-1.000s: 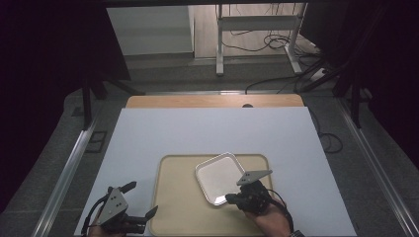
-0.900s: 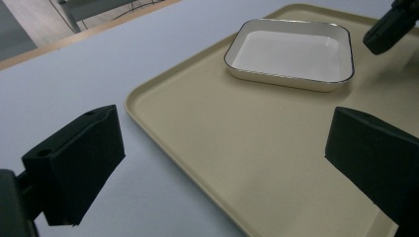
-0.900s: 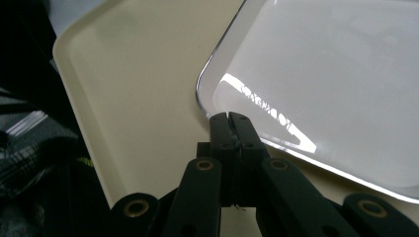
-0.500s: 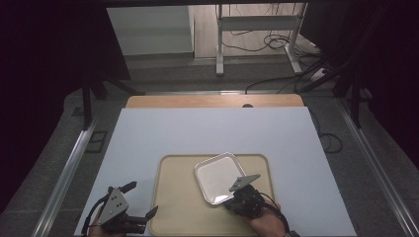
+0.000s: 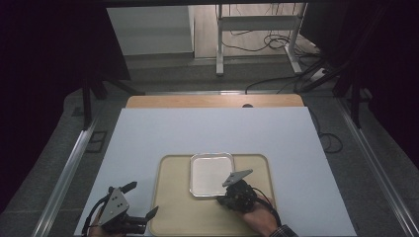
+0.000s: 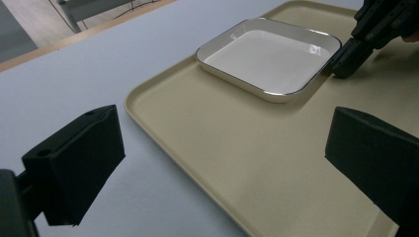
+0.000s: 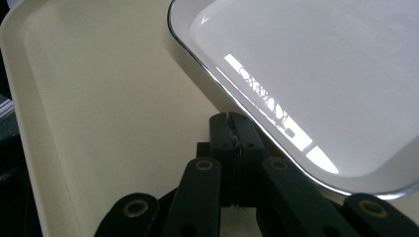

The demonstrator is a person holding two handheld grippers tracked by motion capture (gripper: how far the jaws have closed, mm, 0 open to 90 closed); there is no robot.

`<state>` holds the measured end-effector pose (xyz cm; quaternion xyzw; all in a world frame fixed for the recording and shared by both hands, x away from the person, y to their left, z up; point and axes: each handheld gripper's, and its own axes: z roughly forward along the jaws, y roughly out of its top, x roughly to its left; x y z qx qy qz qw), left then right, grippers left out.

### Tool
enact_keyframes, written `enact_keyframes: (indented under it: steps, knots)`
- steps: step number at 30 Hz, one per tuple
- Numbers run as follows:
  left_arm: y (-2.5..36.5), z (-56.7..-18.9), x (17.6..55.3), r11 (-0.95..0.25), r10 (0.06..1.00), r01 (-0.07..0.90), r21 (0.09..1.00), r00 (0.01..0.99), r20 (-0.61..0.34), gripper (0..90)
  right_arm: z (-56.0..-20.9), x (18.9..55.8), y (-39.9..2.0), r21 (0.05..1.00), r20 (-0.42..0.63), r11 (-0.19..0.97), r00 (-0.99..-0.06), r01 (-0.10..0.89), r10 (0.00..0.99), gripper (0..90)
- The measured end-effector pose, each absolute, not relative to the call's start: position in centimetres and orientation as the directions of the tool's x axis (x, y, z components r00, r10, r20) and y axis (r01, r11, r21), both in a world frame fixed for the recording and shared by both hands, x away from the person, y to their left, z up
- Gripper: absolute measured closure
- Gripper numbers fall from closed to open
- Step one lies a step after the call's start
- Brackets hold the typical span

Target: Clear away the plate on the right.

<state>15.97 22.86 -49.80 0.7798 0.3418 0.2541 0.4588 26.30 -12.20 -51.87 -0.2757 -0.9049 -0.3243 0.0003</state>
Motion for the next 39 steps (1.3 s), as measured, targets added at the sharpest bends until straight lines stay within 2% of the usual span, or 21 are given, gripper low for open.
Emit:
enact_keyframes:
  steps: [6,23,39]
  knots:
    - [22.8,-49.8,16.0,-0.346,0.766,0.300,0.889,0.637,0.083,1.3,-52.0,26.4,-11.8,0.590,0.185,0.637,-0.851,0.496,0.492,89.2]
    - [22.9,-49.8,16.0,-0.342,0.767,0.300,0.891,0.637,0.079,1.3,-51.0,25.8,-11.9,0.613,0.172,0.628,-0.857,0.480,0.486,81.4]
    - [22.9,-49.8,16.0,-0.340,0.767,0.300,0.891,0.637,0.078,1.3,-49.9,25.9,-12.9,0.647,0.169,0.591,-0.846,0.482,0.506,70.4]
